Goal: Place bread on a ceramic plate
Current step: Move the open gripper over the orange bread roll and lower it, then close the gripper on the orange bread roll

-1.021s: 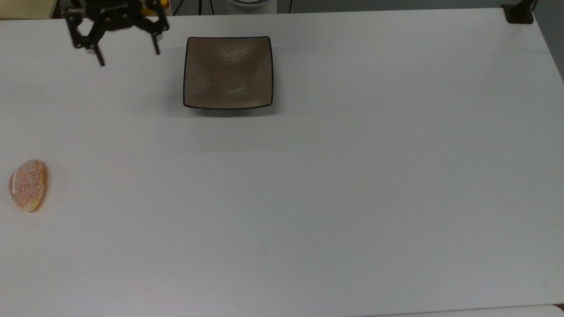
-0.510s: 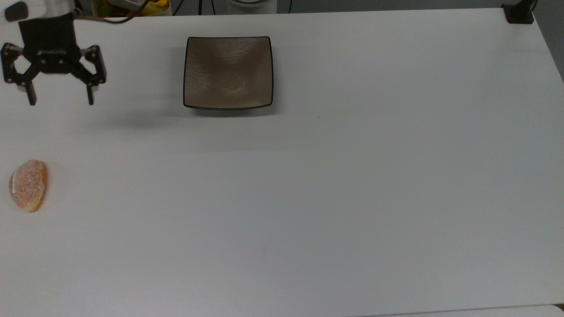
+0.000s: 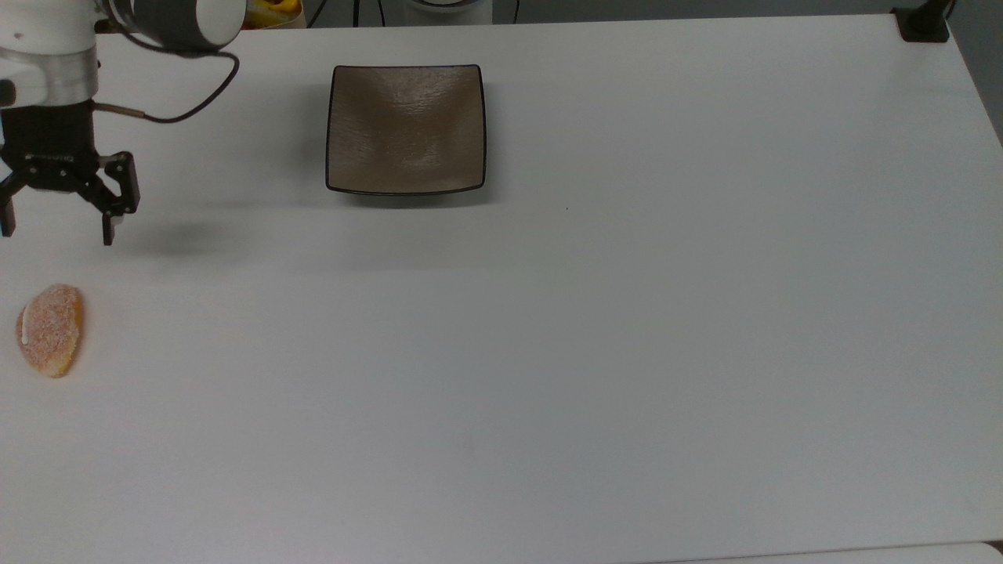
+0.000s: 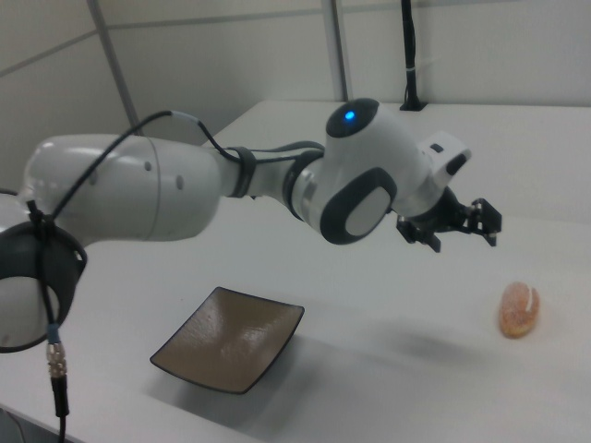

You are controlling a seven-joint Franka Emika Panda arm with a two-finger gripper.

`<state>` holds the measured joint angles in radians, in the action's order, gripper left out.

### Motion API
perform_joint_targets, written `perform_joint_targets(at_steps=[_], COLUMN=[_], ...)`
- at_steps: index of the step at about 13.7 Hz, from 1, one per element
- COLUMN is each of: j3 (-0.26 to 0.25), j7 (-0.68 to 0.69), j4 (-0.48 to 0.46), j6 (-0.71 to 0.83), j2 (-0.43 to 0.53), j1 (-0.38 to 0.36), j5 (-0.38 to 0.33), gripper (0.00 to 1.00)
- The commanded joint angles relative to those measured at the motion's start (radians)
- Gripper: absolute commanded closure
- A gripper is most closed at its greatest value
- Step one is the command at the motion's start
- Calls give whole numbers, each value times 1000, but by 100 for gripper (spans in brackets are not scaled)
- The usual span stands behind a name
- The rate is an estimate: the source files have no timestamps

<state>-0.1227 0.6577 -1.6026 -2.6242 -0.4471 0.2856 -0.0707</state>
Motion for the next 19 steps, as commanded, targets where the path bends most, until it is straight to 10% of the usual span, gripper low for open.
perform_joint_targets(at_steps=[1, 14, 19], j3=[-8, 5, 5], j7=[3, -1, 2], j4=[98, 224, 222], j6=[-60, -221, -223], j2=[-117, -357, -363], j1=[20, 79, 79], j5=[-26, -35, -34], gripper=[0, 0, 35])
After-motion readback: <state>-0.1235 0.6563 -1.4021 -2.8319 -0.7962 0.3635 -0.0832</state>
